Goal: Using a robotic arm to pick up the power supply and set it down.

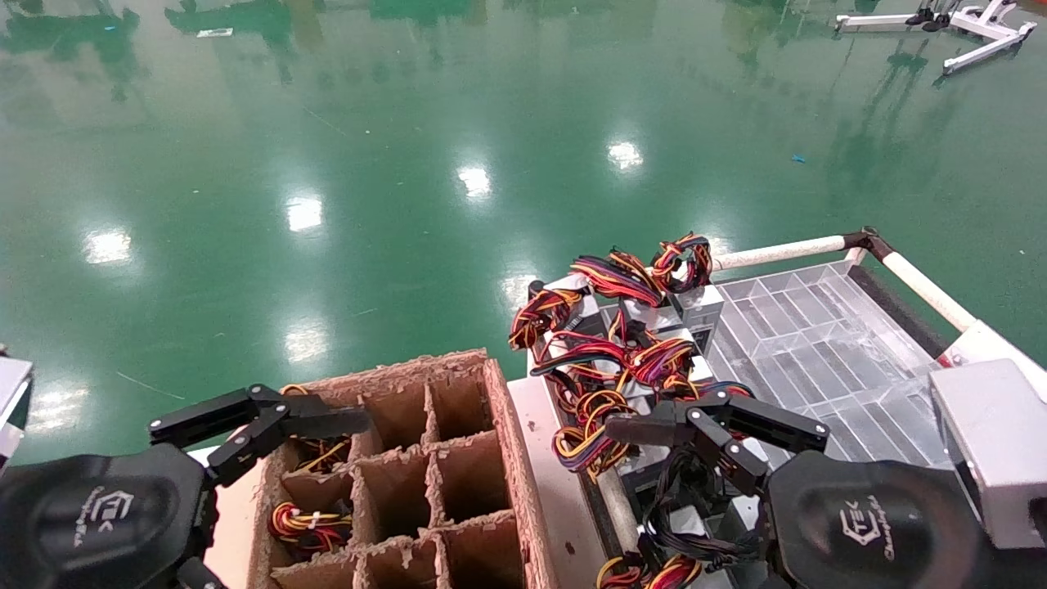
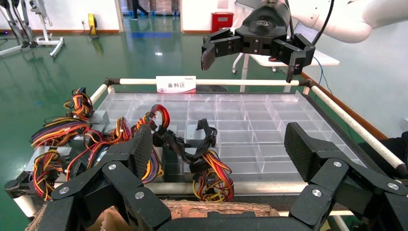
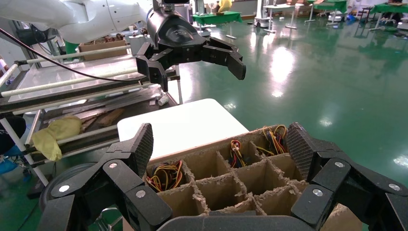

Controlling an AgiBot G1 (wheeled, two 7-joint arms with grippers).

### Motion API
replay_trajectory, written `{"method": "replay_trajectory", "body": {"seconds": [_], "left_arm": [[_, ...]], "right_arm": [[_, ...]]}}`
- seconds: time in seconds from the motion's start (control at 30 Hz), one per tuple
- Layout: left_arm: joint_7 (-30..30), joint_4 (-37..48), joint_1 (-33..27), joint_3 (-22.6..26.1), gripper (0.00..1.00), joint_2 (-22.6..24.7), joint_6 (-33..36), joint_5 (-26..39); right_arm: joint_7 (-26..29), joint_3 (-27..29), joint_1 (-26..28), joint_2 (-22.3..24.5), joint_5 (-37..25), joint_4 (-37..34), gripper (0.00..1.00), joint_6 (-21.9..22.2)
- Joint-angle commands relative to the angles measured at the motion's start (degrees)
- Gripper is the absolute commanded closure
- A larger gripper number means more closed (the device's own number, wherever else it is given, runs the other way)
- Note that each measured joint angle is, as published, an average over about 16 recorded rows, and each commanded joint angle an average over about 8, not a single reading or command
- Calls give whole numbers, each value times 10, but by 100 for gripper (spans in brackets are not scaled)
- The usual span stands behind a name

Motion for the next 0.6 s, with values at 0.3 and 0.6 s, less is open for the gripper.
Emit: {"method": "replay_trajectory", "body": {"seconds": [0.3,0.6], "left_arm": [[0,0,0,0,100,0,0,0],[0,0,0,0,100,0,0,0]], "right_arm": [[0,0,0,0,0,0,0,0],[0,0,0,0,0,0,0,0]]}}
